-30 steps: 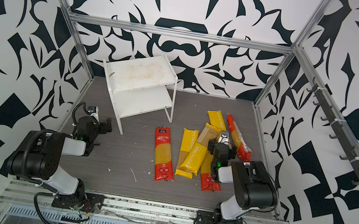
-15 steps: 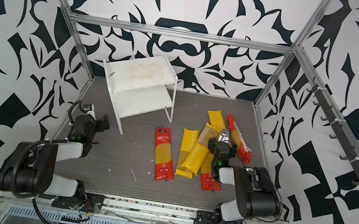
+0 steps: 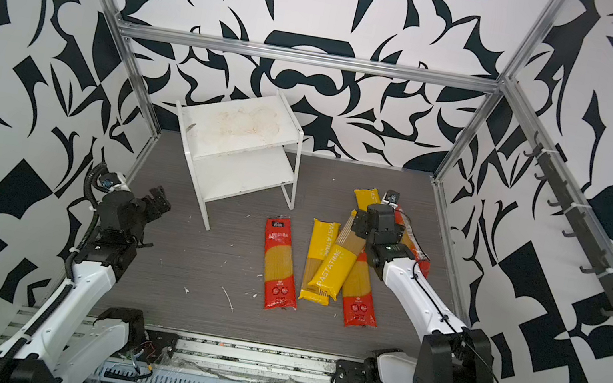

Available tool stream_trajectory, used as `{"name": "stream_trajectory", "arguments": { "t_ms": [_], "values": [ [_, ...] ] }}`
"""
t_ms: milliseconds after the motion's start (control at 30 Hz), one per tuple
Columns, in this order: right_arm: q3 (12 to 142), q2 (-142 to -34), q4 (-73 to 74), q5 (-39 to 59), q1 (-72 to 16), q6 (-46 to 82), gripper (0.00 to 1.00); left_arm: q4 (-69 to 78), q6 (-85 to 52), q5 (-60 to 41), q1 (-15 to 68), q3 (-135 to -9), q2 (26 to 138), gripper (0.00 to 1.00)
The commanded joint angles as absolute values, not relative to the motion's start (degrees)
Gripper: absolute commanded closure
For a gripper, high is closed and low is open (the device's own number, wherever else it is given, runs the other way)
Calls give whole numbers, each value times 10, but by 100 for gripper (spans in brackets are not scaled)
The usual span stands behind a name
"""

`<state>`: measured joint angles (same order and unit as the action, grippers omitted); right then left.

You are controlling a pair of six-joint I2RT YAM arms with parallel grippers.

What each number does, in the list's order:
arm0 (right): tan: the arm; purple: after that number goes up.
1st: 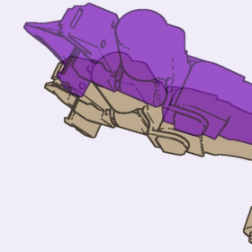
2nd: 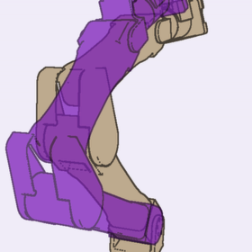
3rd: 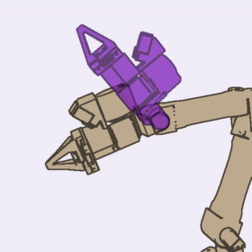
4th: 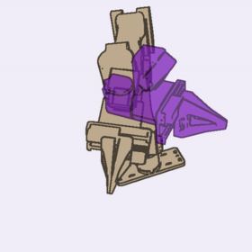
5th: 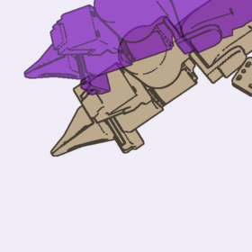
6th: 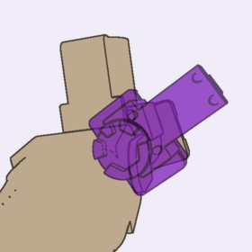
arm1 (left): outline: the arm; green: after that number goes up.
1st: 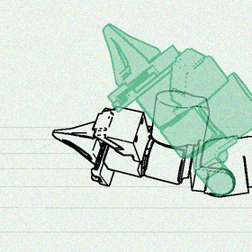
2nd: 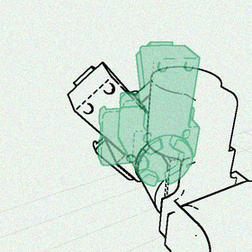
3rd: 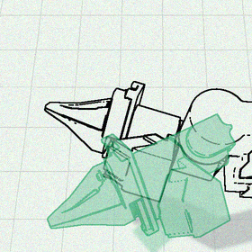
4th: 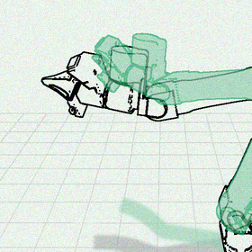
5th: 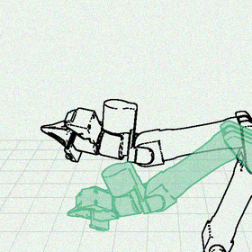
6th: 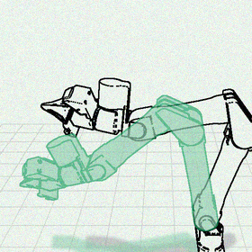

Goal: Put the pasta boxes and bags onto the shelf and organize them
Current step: 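Lower the right gripper onto the red spaghetti bag while the left arm reaches forward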

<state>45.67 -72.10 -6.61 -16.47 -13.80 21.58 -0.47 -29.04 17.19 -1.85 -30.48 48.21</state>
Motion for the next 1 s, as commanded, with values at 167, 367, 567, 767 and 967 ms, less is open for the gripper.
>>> {"name": "stream_trajectory", "arguments": {
  "t_ms": [167, 367, 567, 767, 967],
  "values": [
    [464, -695, -164, -64, -227, 322, 22, -185, -391, 68, -18, -357, 471, 6],
    [478, -723, -188, -76, -333, 351, 26, -211, -399, -3, -1, -360, 466, 14],
    [487, -776, -171, -30, -397, 379, 34, -235, -409, 43, 83, -319, 411, 14],
    [502, -839, -120, 15, -423, 400, 42, -216, -420, 56, 156, -287, 415, 19],
    [508, -893, -84, 51, -425, 406, 43, -134, -409, 43, 158, -281, 478, 22]
  ]
}}
